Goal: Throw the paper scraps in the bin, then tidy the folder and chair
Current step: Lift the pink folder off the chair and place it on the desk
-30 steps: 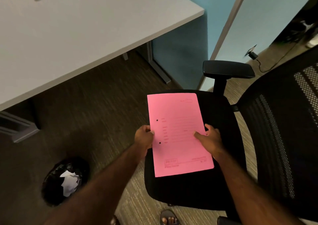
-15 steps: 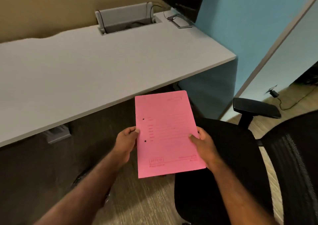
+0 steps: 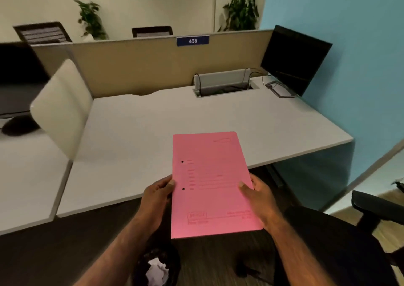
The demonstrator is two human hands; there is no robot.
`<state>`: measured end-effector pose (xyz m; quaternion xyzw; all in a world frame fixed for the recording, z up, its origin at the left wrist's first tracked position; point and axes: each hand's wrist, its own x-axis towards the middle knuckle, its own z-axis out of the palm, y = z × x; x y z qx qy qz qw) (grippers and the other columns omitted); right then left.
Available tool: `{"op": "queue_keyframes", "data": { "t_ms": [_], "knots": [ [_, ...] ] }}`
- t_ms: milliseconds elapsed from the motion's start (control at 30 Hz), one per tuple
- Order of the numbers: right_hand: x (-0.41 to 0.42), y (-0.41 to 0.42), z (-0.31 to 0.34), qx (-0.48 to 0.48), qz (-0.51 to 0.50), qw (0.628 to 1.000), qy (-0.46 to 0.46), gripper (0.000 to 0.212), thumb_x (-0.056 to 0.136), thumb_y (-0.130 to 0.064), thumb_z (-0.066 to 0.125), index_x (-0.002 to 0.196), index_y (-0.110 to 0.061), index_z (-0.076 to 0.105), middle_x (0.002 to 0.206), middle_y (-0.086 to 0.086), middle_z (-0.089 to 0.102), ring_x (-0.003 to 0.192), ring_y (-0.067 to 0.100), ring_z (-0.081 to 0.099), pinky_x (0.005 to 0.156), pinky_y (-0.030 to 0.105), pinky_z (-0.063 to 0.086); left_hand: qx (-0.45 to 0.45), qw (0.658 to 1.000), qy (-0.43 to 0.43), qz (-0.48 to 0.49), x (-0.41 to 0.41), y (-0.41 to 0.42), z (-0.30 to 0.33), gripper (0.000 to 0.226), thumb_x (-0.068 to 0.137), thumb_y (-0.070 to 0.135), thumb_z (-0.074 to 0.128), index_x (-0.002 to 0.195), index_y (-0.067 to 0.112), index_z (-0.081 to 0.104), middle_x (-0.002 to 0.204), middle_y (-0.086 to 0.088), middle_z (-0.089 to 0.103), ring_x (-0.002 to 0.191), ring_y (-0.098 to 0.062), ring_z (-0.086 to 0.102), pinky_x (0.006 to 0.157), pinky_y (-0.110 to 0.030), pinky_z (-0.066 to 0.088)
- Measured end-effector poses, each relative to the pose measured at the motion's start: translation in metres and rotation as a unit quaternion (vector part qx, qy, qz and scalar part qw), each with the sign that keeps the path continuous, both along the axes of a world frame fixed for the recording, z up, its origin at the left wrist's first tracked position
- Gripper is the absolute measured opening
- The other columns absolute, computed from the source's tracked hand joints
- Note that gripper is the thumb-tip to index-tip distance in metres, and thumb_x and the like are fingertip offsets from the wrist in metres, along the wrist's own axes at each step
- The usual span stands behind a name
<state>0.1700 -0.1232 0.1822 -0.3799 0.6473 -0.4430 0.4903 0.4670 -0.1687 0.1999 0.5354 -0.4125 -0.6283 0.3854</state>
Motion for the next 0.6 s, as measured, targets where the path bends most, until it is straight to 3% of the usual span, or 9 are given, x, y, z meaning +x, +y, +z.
{"op": "queue_keyframes", "data": {
  "t_ms": [133,300,433,600],
  "knots": [
    [0.038,-0.028,0.030,-0.010,0.015,1.000,0.025,0.029,0.100,-0.035,0.069,0.124,-0.050,0.063,0.107,-0.009,0.081,0.088,0.016,0.082,0.073,0.043,0.068,-0.032,0.999,-0.006,0.031,0.039,-0.012,0.033,0.027,0.104,0.026,0.055,0.109,0.035,0.079,0.111,-0.004,0.079,0.100,-0.025,0.077,0.079,-0.039,0.061],
    [0.073,-0.057,0.063,-0.014,0.022,0.998,0.051,0.057,0.099,-0.034,0.071,0.149,-0.045,0.045,0.125,-0.007,0.071,0.097,0.020,0.079,0.079,0.047,0.068,-0.060,0.996,-0.016,0.057,0.073,-0.024,0.057,0.023,0.103,0.027,0.058,0.114,0.028,0.077,0.109,-0.003,0.080,0.099,-0.024,0.077,0.085,-0.042,0.058],
    [0.092,-0.076,0.080,-0.024,0.036,0.997,0.061,0.061,0.099,-0.035,0.071,0.153,-0.038,0.043,0.122,-0.008,0.071,0.095,0.018,0.079,0.071,0.037,0.066,-0.057,0.993,-0.012,0.102,0.093,-0.034,0.068,0.020,0.101,0.022,0.062,0.116,0.020,0.076,0.106,-0.002,0.081,0.097,-0.024,0.078,0.087,-0.044,0.061],
    [0.108,-0.103,0.095,-0.036,0.044,0.996,0.071,0.058,0.101,-0.036,0.068,0.153,-0.036,0.044,0.130,0.000,0.070,0.100,0.022,0.076,0.085,0.049,0.066,-0.060,0.986,0.001,0.156,0.107,-0.055,0.078,0.019,0.097,0.019,0.069,0.114,0.014,0.075,0.104,-0.002,0.081,0.097,-0.026,0.078,0.090,-0.047,0.062]
  ]
}}
